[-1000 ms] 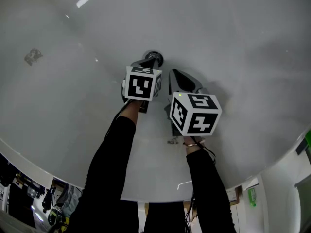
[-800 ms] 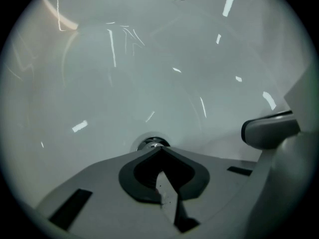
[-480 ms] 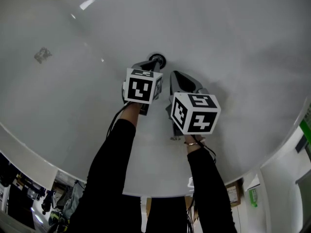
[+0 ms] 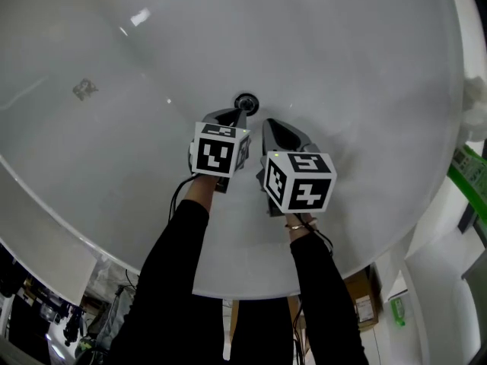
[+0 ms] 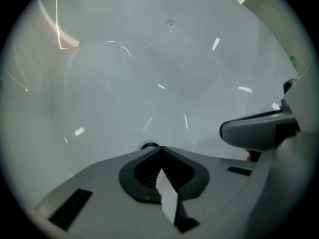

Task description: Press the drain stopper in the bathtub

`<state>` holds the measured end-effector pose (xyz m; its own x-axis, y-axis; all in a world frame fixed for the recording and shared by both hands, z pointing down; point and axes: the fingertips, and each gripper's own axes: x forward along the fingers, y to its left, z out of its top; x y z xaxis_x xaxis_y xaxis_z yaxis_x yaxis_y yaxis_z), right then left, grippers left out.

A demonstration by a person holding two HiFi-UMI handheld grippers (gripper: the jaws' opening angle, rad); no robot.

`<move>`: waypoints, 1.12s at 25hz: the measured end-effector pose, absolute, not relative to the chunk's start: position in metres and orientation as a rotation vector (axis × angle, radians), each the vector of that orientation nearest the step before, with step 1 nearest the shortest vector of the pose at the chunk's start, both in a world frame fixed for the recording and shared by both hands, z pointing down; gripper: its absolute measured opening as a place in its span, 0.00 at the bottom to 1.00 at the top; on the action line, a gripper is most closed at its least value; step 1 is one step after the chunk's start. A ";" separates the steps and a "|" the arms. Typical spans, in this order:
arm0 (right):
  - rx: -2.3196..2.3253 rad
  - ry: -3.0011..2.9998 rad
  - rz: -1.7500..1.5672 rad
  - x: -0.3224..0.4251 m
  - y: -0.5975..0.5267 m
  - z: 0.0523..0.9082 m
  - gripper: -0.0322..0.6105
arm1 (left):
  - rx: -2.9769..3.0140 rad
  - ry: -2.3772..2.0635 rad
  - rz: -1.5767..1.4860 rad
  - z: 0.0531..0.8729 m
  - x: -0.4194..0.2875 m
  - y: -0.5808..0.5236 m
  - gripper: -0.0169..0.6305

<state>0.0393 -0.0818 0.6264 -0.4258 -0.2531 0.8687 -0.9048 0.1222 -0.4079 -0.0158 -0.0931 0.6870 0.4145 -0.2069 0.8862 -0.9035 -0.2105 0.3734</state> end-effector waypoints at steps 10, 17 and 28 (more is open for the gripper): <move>1.140 -1.803 1.340 0.036 -0.078 0.591 0.05 | 1.739 -1.025 0.822 0.627 -0.016 -0.098 0.04; 1.154 -1.803 1.361 0.036 -0.072 0.563 0.05 | 1.737 -1.024 0.819 0.587 -0.019 -0.086 0.04; 1.152 -1.848 1.307 0.029 -0.064 0.526 0.05 | 1.780 -1.037 0.790 0.539 -0.030 -0.083 0.04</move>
<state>0.0293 -0.0640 0.5261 -0.4486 -0.3109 0.8379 -0.8936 0.1414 -0.4260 -0.0298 -0.0832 0.5386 0.4434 -0.3160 0.8388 -0.8926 -0.2412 0.3809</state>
